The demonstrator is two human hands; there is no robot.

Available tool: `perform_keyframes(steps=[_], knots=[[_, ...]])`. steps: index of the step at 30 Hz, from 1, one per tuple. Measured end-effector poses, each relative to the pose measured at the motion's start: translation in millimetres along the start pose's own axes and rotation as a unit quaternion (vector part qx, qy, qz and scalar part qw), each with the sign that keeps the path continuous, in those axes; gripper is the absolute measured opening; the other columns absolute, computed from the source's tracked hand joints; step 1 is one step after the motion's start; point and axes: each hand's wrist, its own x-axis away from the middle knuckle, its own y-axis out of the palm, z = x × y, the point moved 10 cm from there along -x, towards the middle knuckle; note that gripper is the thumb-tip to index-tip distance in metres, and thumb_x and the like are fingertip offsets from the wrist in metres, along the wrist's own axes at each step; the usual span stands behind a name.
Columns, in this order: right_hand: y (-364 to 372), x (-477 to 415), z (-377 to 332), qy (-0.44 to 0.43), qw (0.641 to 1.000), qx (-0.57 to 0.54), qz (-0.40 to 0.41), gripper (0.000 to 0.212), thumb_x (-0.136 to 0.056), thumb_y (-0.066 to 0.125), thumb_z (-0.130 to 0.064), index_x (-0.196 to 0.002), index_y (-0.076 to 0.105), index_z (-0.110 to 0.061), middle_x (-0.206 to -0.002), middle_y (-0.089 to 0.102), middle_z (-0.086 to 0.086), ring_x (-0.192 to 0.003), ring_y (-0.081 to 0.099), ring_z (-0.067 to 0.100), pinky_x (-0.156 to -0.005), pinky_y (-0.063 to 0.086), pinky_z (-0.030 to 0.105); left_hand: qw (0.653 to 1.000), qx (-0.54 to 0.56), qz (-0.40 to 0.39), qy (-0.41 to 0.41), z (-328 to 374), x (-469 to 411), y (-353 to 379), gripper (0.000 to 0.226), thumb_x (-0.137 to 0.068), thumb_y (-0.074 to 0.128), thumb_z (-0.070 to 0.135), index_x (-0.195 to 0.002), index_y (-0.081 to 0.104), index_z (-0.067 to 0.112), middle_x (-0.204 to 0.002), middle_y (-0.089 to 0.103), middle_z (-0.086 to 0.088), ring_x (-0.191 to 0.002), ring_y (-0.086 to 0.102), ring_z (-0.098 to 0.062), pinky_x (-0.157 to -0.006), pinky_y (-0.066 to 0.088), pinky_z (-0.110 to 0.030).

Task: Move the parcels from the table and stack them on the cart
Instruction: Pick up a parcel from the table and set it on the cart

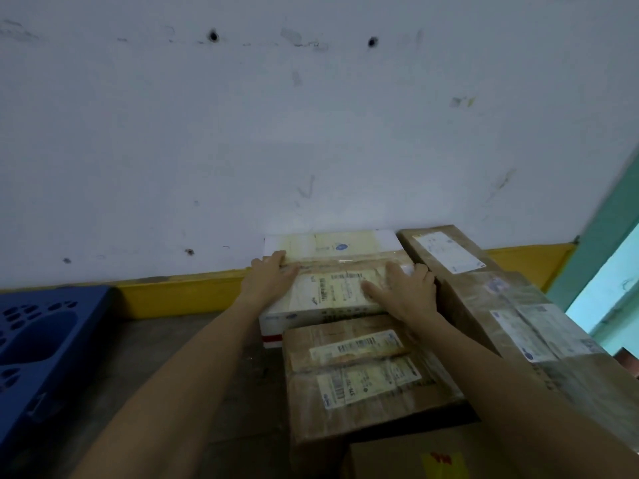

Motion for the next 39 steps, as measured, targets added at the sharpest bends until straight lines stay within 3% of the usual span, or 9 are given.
perform_keyframes(steps=[4, 9, 21, 30, 39], knots=[[-19.6, 1.7, -18.4, -0.015, 0.999, -0.025, 0.018, 0.068, -0.082, 0.047, -0.066, -0.131, 0.039, -0.021, -0.140, 0.026, 0.027, -0.132, 0.021, 0.040, -0.104, 0.023, 0.046, 0.999, -0.009, 0.036, 0.002, 2.5, 5.9, -33.0, 0.061, -0.091, 0.037, 0.059, -0.143, 0.030, 0.027, -0.137, 0.039, -0.018, -0.119, 0.046, -0.037, -0.095, 0.040, -0.042], [-48.3, 13.1, -43.0, -0.034, 0.997, -0.044, 0.044, 0.070, -0.080, 0.048, -0.068, -0.134, 0.037, -0.025, -0.141, 0.026, 0.025, -0.133, 0.022, 0.041, -0.106, 0.025, 0.050, 0.995, -0.018, 0.098, 0.000, 8.6, 26.0, -84.1, 0.060, -0.091, 0.037, 0.059, -0.142, 0.032, 0.029, -0.134, 0.041, -0.018, -0.117, 0.048, -0.038, -0.094, 0.040, -0.043], [-108.8, 119.1, -139.8, -0.096, 0.985, -0.073, 0.120, 0.074, -0.081, 0.047, -0.068, -0.141, 0.033, -0.028, -0.141, 0.023, 0.019, -0.131, 0.021, 0.036, -0.104, 0.026, 0.044, 0.980, -0.003, 0.199, 0.019, -35.7, 125.8, -208.4, 0.060, -0.089, 0.038, 0.061, -0.141, 0.035, 0.032, -0.133, 0.044, -0.017, -0.115, 0.050, -0.037, -0.092, 0.041, -0.041], [-83.2, 276.4, -213.5, -0.074, 0.984, -0.081, 0.142, 0.072, -0.080, 0.047, -0.068, -0.140, 0.035, -0.028, -0.136, 0.029, 0.022, -0.127, 0.025, 0.037, -0.103, 0.026, 0.042, 0.979, -0.010, 0.197, 0.054, -128.4, 244.8, -269.2, 0.064, -0.087, 0.037, 0.066, -0.141, 0.034, 0.033, -0.135, 0.042, -0.017, -0.115, 0.050, -0.037, -0.092, 0.041, -0.042], [-43.6, 400.2, -277.7, -0.064, 0.985, -0.103, 0.121, 0.070, -0.080, 0.050, -0.066, -0.137, 0.039, -0.028, -0.136, 0.031, 0.022, -0.127, 0.026, 0.035, -0.102, 0.027, 0.040, 0.983, 0.001, 0.177, 0.039, -227.2, 347.7, -306.8, 0.064, -0.086, 0.042, 0.065, -0.141, 0.036, 0.033, -0.137, 0.042, -0.015, -0.119, 0.049, -0.034, -0.089, 0.043, -0.038]])
